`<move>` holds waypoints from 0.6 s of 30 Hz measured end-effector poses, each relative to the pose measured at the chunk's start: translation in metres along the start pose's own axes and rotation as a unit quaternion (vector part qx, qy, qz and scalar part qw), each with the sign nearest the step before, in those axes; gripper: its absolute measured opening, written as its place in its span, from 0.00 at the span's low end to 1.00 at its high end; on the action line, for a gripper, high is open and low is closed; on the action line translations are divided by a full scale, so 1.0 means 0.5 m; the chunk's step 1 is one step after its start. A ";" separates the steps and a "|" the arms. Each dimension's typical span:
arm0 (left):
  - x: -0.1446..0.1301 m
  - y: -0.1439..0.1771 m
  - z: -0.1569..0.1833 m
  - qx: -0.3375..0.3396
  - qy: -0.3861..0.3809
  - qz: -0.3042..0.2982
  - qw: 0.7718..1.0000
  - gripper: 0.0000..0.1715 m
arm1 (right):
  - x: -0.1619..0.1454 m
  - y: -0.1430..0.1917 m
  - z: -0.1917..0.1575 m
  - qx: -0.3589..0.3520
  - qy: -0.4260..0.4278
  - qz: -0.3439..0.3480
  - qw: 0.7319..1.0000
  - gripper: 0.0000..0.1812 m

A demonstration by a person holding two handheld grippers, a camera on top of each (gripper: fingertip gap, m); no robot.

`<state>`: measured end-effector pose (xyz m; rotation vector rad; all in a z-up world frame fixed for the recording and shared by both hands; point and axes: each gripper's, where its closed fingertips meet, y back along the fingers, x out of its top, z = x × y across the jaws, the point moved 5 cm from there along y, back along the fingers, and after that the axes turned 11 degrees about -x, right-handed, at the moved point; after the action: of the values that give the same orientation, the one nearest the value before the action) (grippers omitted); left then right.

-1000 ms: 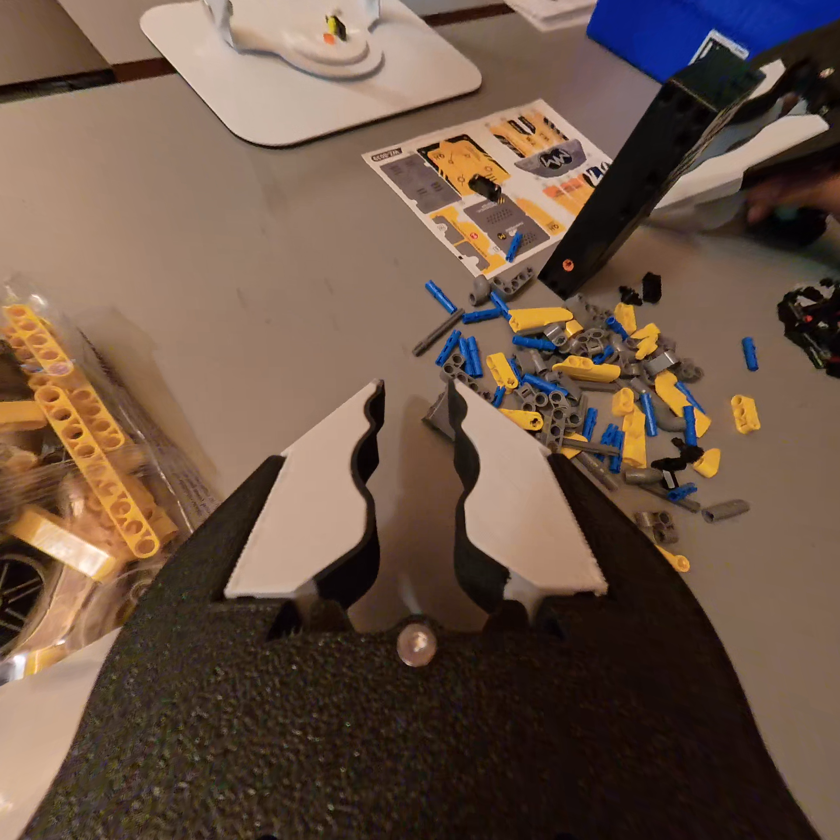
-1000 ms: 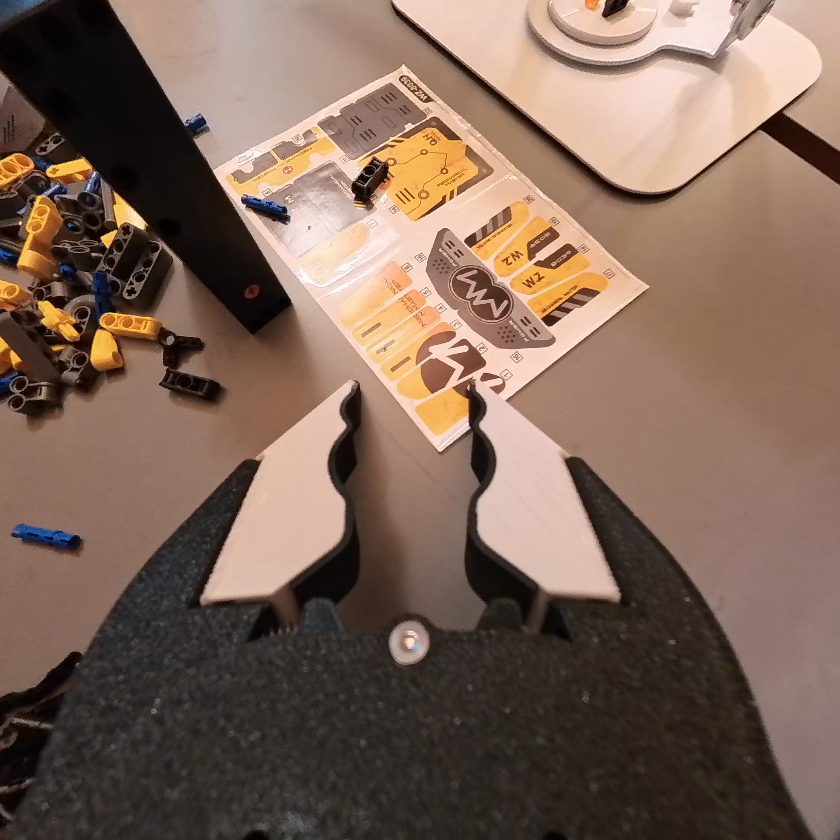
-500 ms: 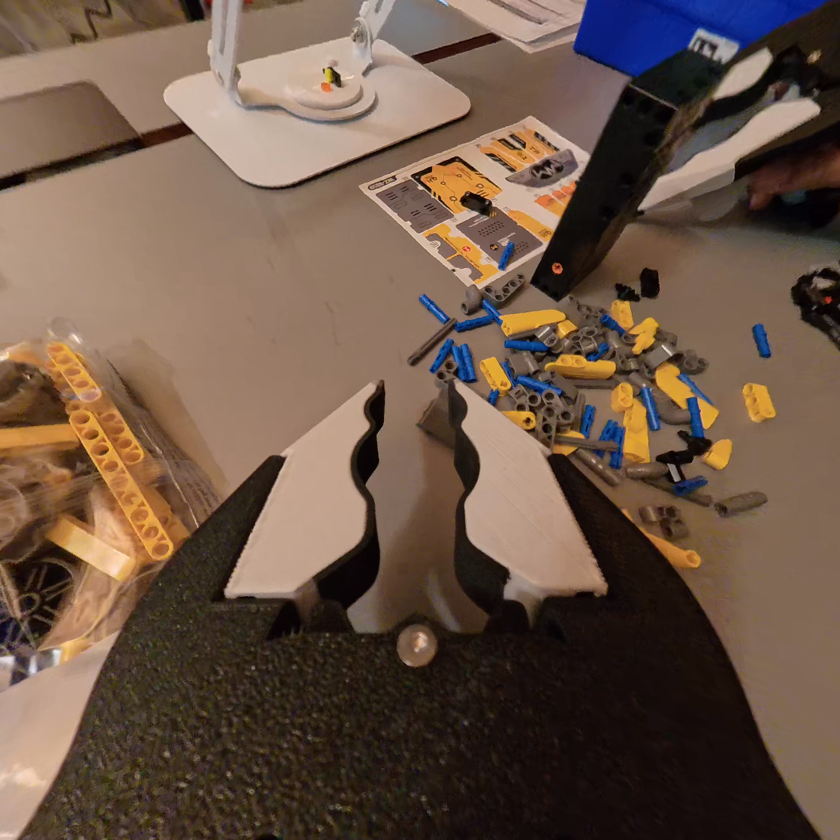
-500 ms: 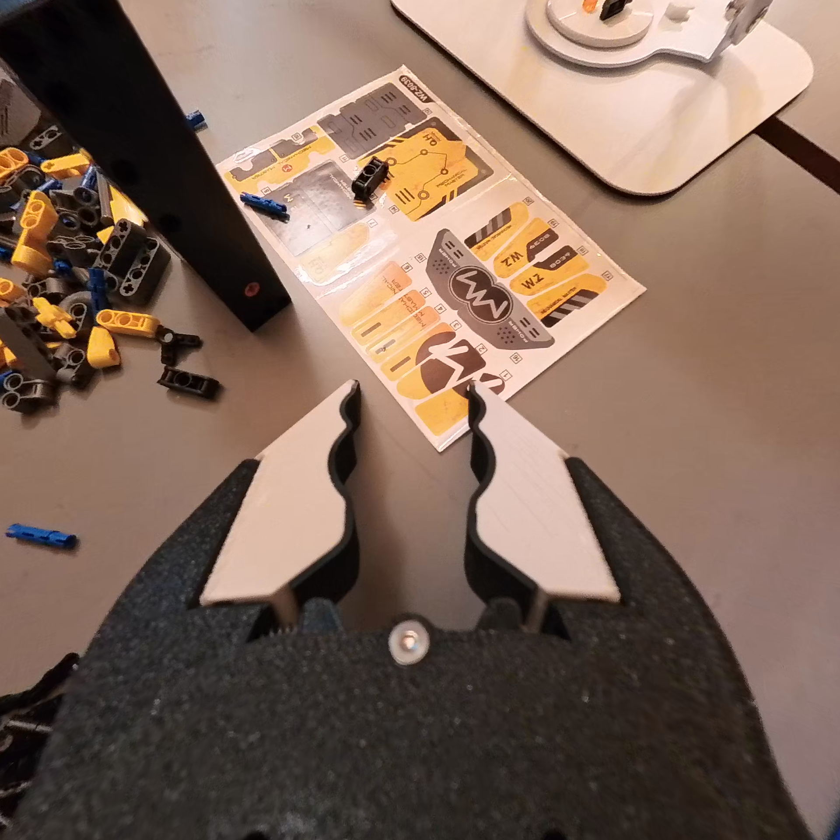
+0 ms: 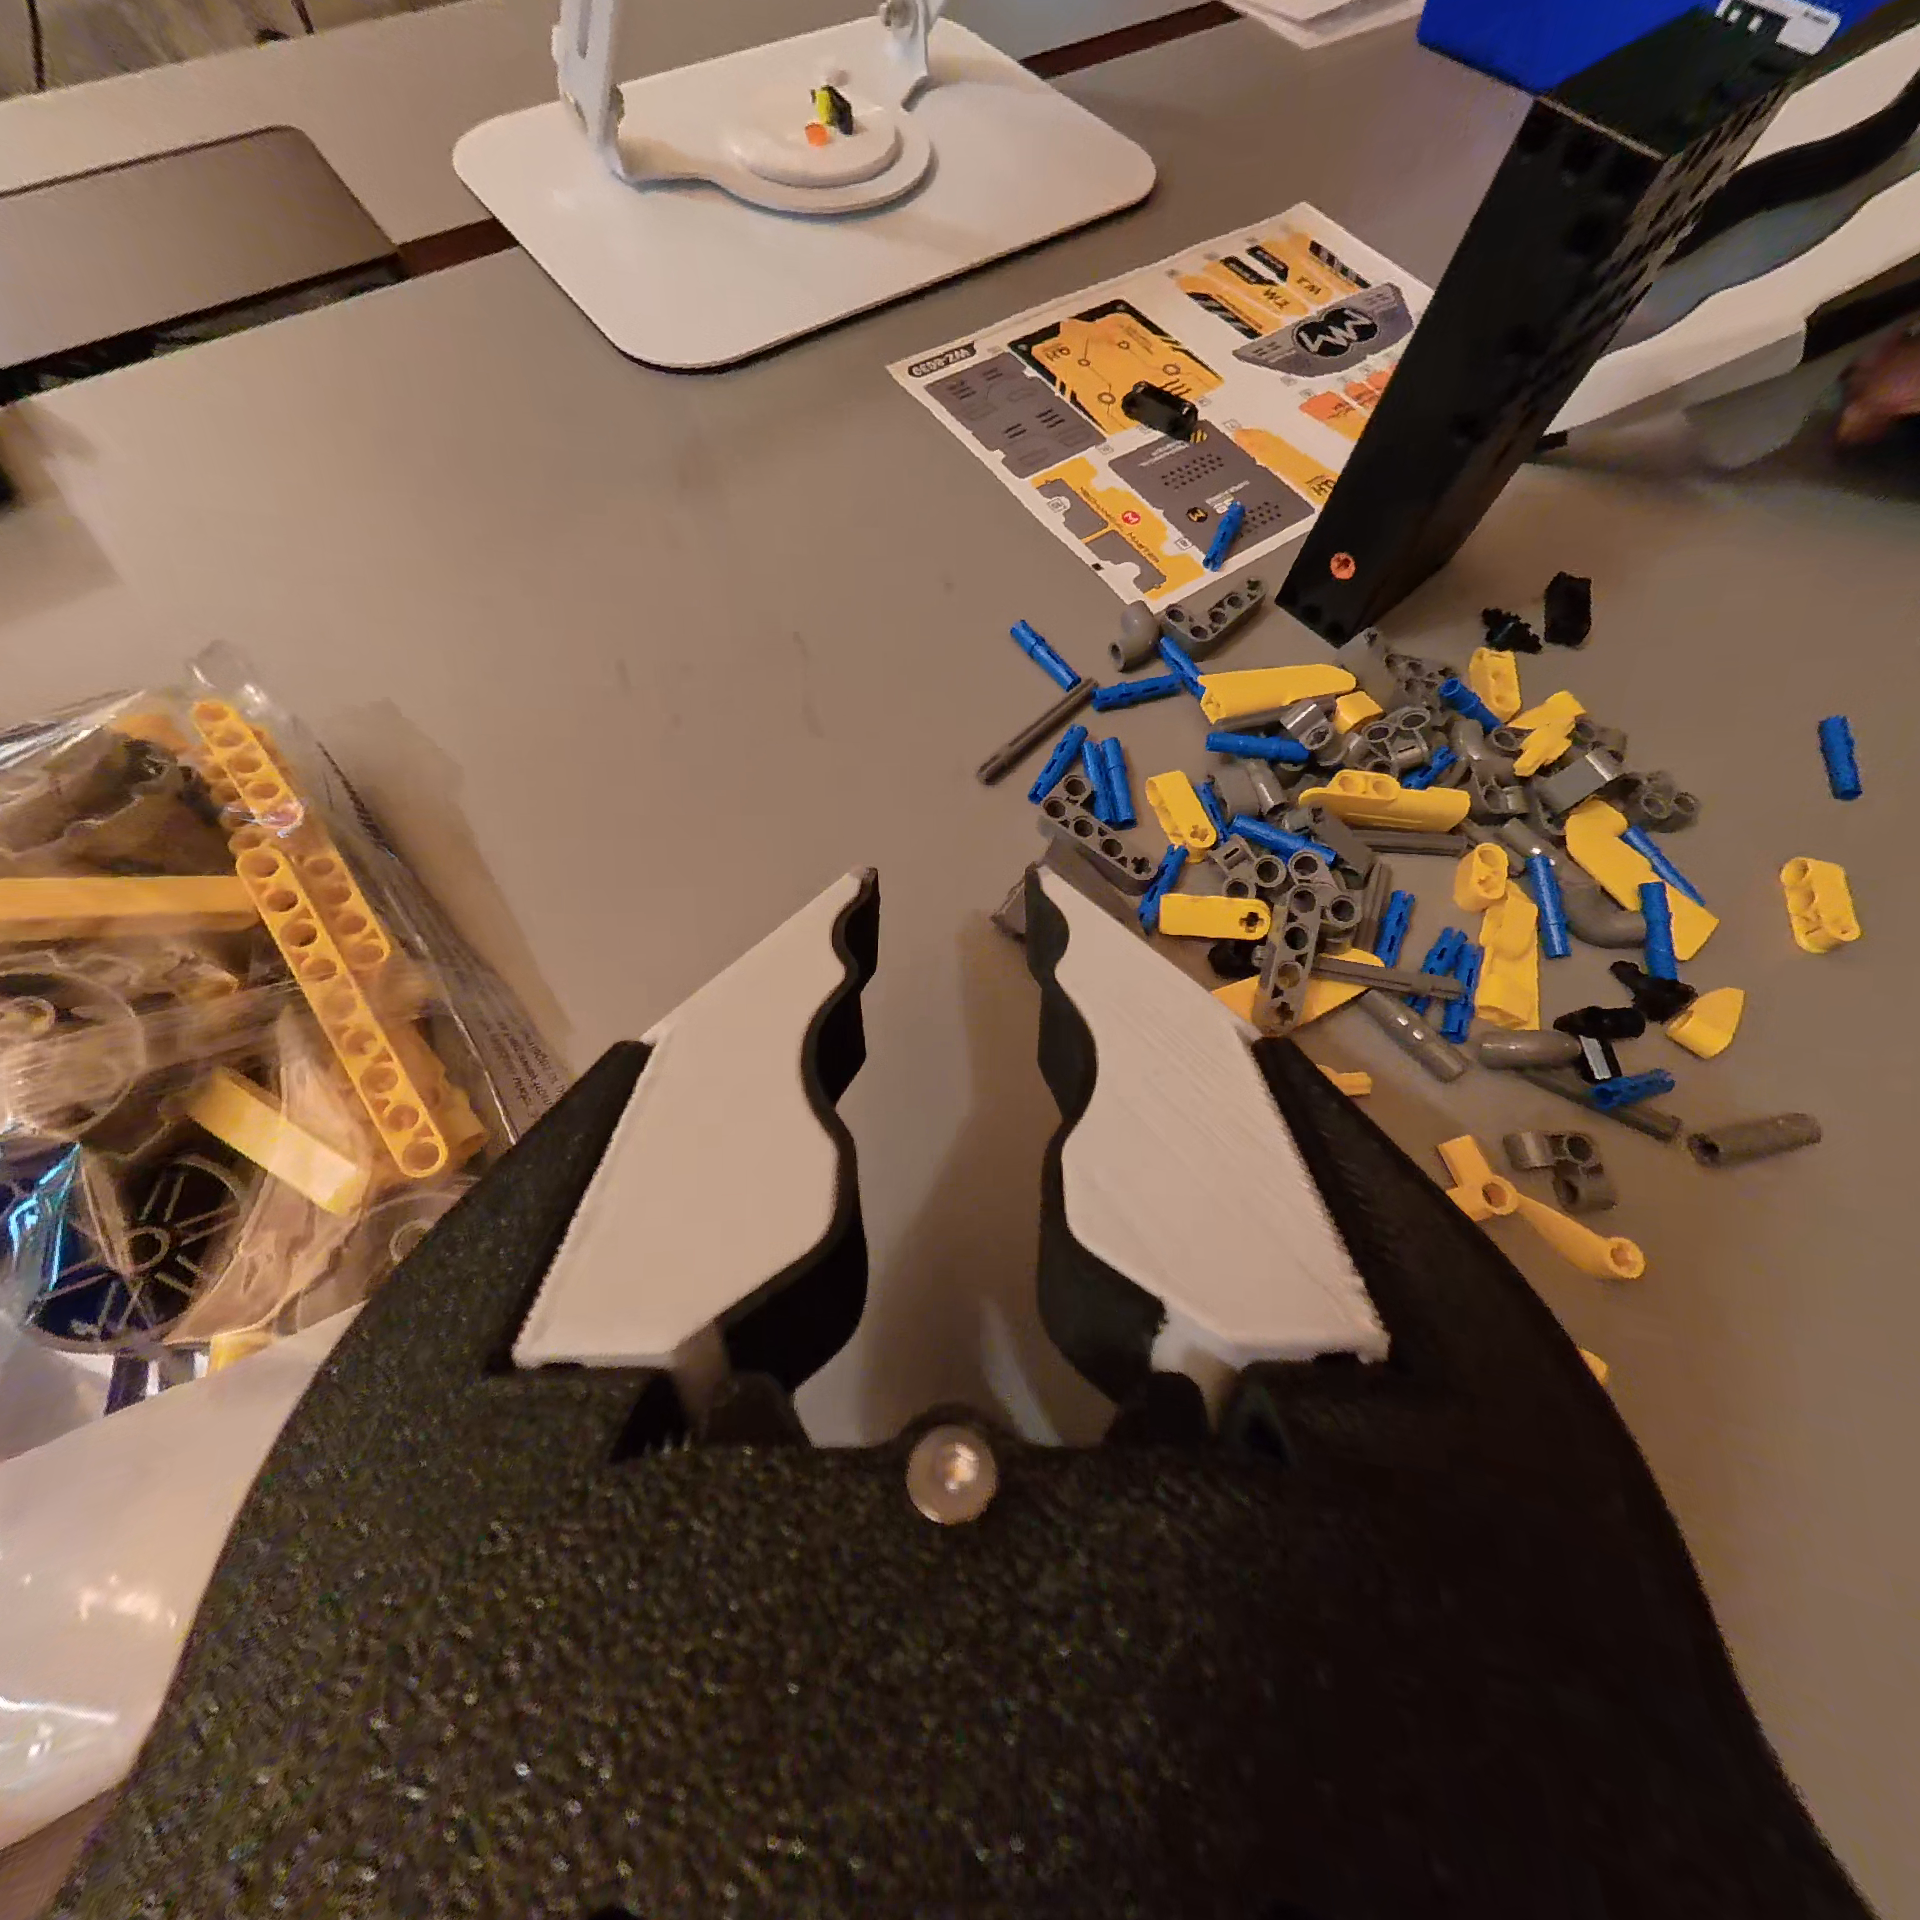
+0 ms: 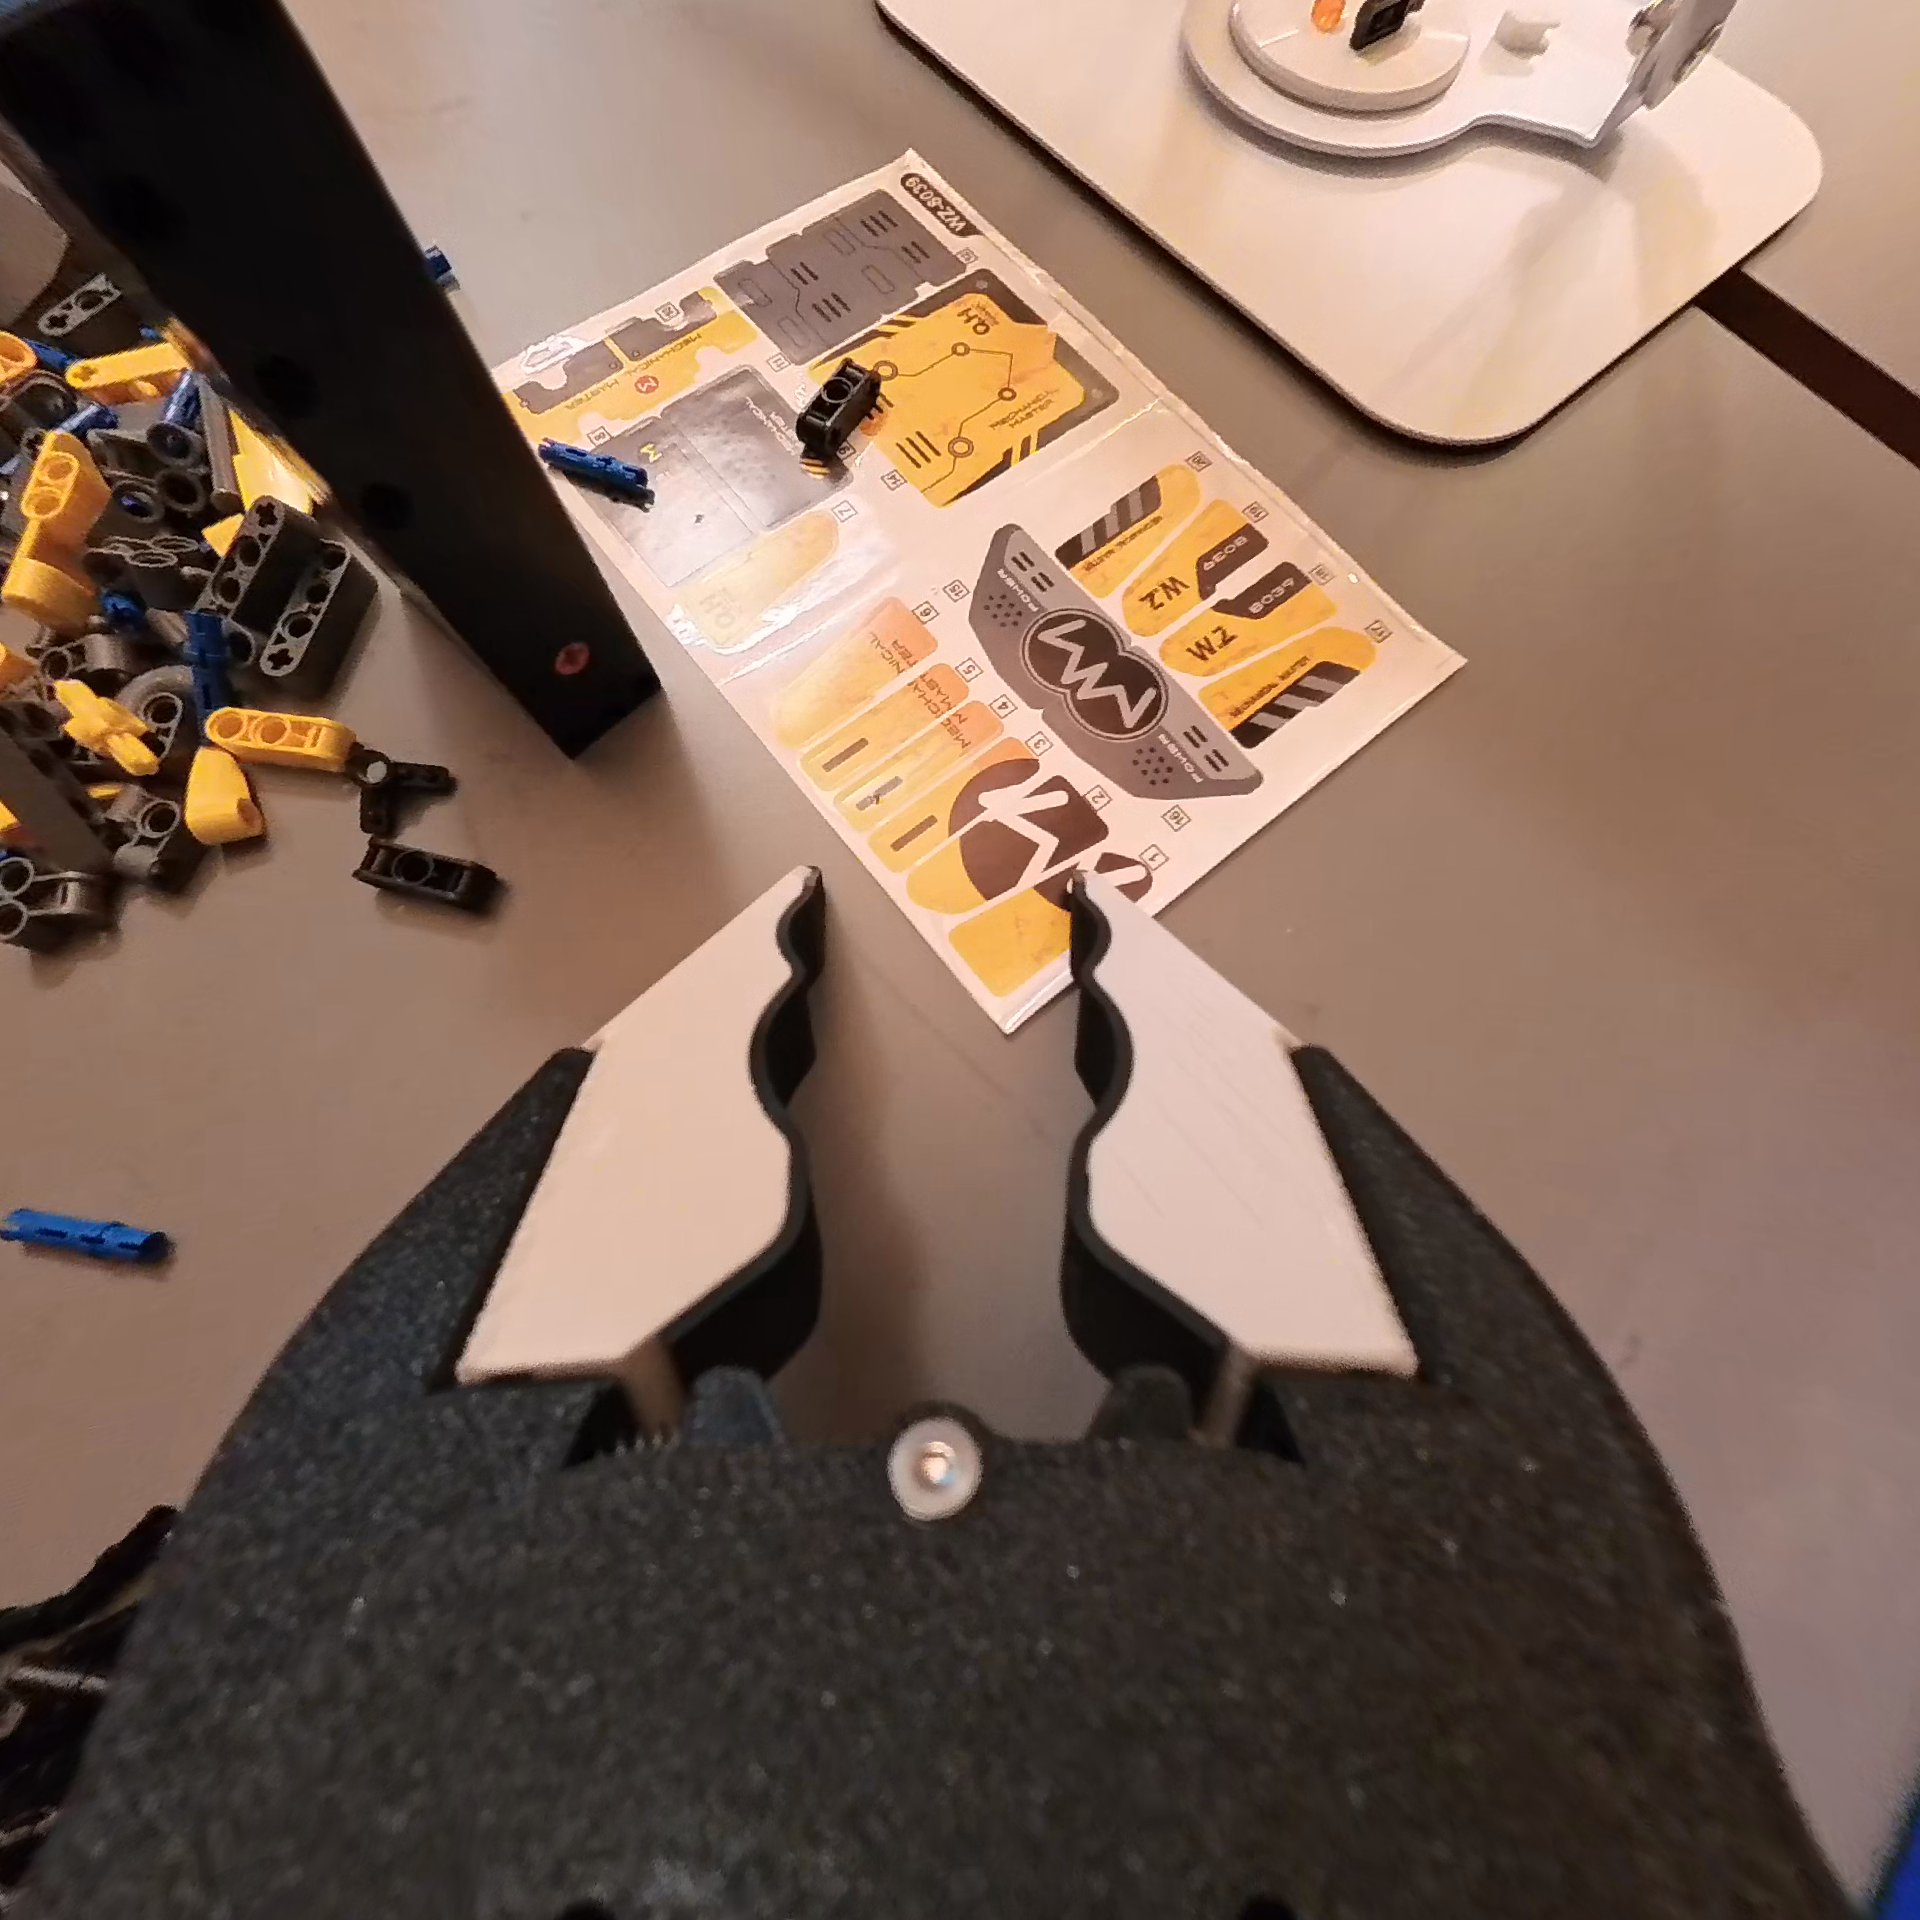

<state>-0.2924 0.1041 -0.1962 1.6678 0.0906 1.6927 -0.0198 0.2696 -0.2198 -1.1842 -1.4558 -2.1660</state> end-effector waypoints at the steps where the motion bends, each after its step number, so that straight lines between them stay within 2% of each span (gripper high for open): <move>1: -0.001 -0.002 0.000 0.000 0.000 -0.004 1.000 0.16 | 0.000 0.000 0.000 -0.002 0.002 0.001 1.000 0.26; 9: -0.009 -0.014 0.008 0.009 -0.025 -0.035 0.999 0.16 | 0.000 0.000 0.001 0.005 -0.005 -0.002 1.000 0.26; 18: -0.004 -0.008 0.010 0.008 -0.027 -0.018 0.999 0.16 | 0.000 0.000 0.001 0.004 -0.004 -0.001 1.000 0.26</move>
<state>-0.2867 0.1036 -0.1992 1.7122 0.1089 1.6229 -0.0195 0.2701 -0.2199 -1.1911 -1.4691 -2.1578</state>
